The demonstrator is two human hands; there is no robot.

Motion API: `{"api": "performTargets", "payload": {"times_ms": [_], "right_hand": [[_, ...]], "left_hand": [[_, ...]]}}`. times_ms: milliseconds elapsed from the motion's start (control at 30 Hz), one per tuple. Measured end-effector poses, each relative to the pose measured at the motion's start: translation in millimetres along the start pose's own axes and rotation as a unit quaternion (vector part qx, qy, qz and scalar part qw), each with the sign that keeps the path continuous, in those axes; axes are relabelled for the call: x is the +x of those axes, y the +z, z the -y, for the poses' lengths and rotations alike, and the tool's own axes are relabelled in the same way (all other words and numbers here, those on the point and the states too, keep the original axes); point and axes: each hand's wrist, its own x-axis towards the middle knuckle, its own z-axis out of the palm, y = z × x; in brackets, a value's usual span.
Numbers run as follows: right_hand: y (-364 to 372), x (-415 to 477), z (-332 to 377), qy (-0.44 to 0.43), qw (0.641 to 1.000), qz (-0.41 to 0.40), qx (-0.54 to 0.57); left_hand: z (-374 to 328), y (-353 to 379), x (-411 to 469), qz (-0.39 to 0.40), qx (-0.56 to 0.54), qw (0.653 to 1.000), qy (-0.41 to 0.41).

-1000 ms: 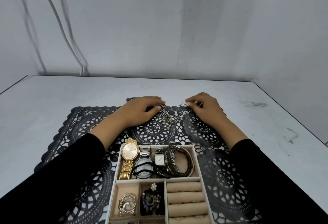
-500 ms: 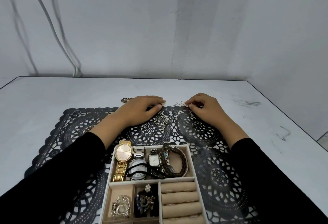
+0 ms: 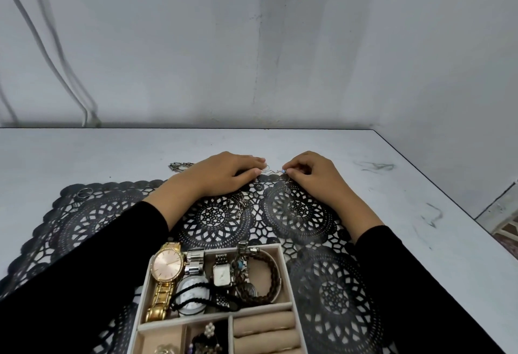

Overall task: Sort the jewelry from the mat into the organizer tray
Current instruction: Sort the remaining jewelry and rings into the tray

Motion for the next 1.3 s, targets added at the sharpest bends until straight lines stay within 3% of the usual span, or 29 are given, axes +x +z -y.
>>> {"api": "performTargets", "payload": {"times_ms": [233,567,1000,1300], "right_hand": [[0,0,-1,0.002,1.0,0.009,0.02],[2,5,-6,0.026,0.998,-0.005,0.063],[-1,4,-8,0.022,0.987,-0.038,0.156],[-1,5,-9,0.023,0.985,-0.037,0.169]], "left_hand": [[1,-1,16,-0.089,-0.042,0.995,0.015],[-1,-5,34,-0.067,-0.05,0.996,0.016],[-3,-5,42,-0.008,0.048,0.998,0.027],[0,-4,37,-0.035,-0.014,0.998,0.04]]}}
